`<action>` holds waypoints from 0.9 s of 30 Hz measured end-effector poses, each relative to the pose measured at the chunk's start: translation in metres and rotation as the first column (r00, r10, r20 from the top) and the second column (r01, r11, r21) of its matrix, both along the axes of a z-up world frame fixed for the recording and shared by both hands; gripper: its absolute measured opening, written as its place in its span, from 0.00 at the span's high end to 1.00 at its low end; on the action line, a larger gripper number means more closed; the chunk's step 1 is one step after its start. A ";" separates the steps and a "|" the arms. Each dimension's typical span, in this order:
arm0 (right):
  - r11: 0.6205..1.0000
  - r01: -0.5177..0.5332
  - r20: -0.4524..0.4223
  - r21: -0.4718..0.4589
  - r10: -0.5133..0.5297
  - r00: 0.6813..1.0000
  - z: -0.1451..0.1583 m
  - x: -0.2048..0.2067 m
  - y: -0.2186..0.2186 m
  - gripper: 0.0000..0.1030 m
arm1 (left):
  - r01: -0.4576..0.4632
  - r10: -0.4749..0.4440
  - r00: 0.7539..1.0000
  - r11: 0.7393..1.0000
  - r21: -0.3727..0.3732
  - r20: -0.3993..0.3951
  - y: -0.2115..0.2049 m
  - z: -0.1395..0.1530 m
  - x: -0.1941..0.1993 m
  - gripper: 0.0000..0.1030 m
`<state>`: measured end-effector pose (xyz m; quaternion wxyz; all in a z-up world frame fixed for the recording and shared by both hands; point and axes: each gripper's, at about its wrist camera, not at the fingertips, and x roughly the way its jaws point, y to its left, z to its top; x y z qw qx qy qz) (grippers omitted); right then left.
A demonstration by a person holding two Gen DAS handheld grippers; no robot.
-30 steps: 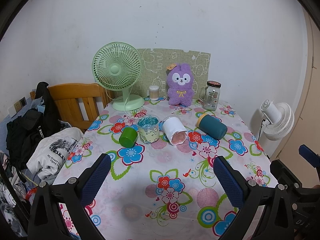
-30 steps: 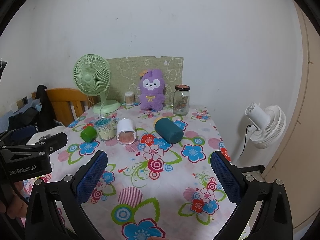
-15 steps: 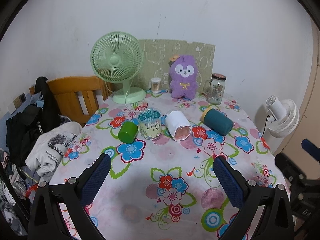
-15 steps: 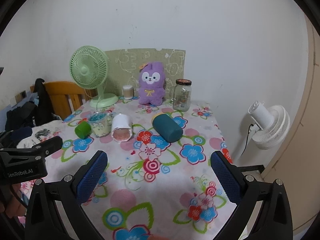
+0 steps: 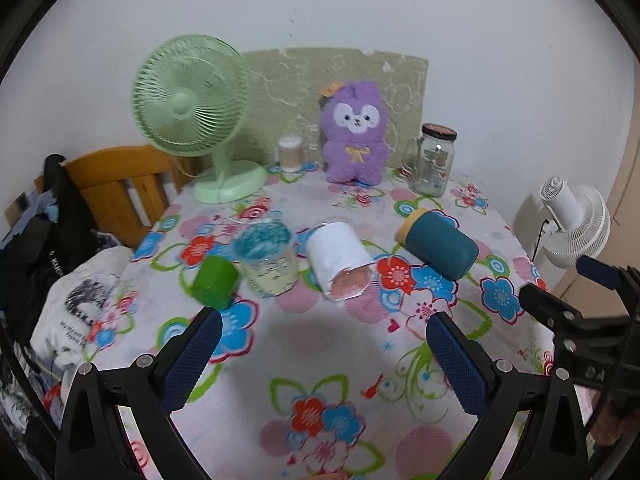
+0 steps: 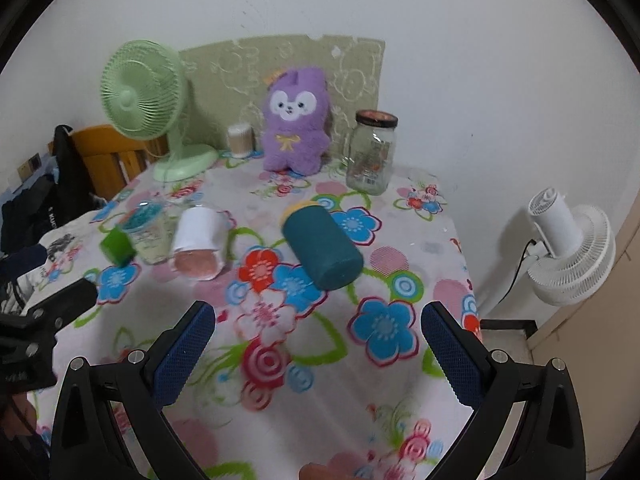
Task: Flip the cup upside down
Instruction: 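Move the right gripper to the teal cup and close around it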
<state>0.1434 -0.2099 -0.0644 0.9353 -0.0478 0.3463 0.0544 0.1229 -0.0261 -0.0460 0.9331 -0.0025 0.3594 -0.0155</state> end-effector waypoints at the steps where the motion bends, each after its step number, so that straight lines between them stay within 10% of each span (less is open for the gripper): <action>1: 1.000 -0.004 -0.008 0.003 0.004 1.000 -0.002 0.008 -0.003 0.00 | 0.004 -0.004 1.000 1.000 -0.004 -0.007 -0.002 -0.001 0.006 0.00; 27: 0.987 -0.158 -0.315 0.032 0.160 0.936 -0.088 0.179 -0.003 0.01 | -0.032 0.043 0.992 0.995 0.092 -0.115 -0.032 -0.044 0.118 0.00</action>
